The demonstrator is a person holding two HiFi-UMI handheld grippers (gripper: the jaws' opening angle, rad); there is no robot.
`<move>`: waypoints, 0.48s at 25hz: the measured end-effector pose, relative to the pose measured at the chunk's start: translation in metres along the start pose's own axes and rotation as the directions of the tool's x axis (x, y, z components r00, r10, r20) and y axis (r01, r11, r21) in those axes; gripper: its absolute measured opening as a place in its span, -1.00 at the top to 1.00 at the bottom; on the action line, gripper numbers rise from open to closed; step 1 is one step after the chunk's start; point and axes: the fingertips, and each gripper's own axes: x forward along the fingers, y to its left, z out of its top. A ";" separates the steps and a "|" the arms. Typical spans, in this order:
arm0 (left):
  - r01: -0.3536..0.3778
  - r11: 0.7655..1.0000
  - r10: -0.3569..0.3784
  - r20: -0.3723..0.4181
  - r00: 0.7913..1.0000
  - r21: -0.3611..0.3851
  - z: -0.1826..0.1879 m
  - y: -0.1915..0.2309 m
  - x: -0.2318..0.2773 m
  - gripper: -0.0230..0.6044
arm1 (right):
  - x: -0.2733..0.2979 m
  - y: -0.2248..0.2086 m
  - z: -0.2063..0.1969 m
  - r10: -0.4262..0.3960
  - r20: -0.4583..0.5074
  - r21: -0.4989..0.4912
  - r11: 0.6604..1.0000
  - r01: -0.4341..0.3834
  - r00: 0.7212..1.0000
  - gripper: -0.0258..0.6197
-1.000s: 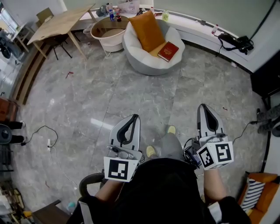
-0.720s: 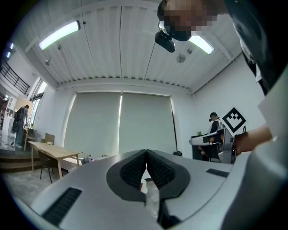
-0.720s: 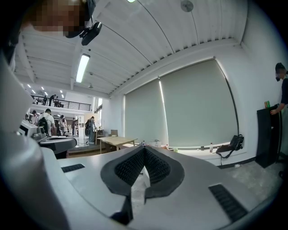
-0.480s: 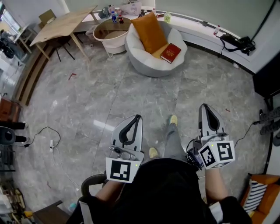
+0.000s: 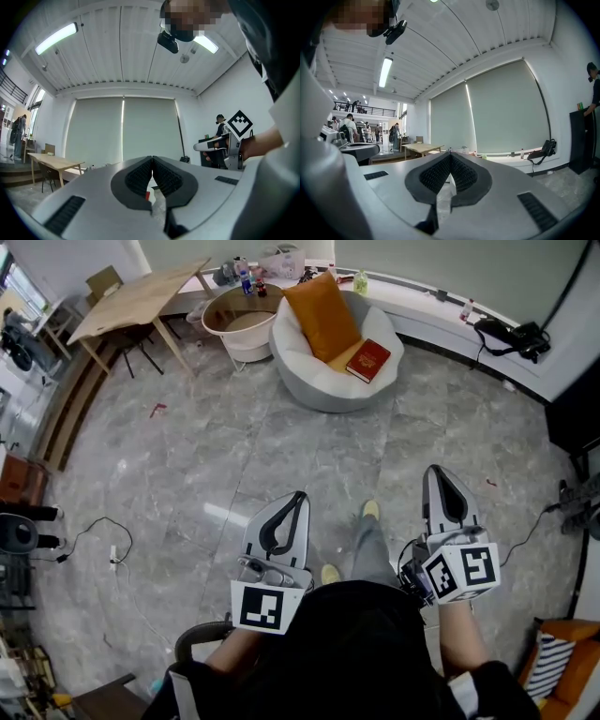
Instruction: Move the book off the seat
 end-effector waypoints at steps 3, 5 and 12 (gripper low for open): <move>-0.005 1.000 0.005 -0.011 1.000 0.003 -0.002 0.003 0.011 0.89 | 0.011 -0.008 0.001 0.006 0.001 0.007 1.000 -0.006 1.000 0.89; -0.008 1.000 0.008 -0.015 1.000 0.004 -0.004 0.005 0.021 0.88 | 0.020 -0.015 0.001 0.005 0.001 0.011 1.000 -0.005 1.000 0.89; -0.010 1.000 0.010 -0.040 0.999 -0.004 -0.015 0.015 0.061 0.88 | 0.054 -0.039 0.000 -0.001 -0.005 0.016 1.000 0.001 1.000 0.89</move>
